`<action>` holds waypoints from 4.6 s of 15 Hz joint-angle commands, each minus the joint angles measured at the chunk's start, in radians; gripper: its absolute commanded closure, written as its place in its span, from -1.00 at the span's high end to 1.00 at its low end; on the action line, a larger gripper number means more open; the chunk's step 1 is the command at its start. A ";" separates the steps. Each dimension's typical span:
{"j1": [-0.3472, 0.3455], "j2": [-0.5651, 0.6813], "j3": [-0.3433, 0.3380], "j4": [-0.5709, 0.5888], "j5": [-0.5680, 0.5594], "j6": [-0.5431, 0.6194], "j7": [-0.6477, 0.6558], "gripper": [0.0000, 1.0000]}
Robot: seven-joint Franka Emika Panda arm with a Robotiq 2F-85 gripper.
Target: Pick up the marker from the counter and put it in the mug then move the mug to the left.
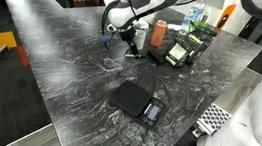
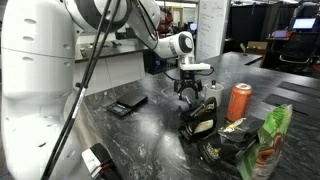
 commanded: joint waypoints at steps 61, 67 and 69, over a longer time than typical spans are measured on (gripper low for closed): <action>-0.082 -0.498 -0.074 -0.198 0.434 0.506 0.230 -0.94; -0.103 -0.478 -0.123 -0.222 0.427 0.608 0.372 -0.94; -0.112 -0.470 -0.137 -0.232 0.437 0.628 0.402 -0.94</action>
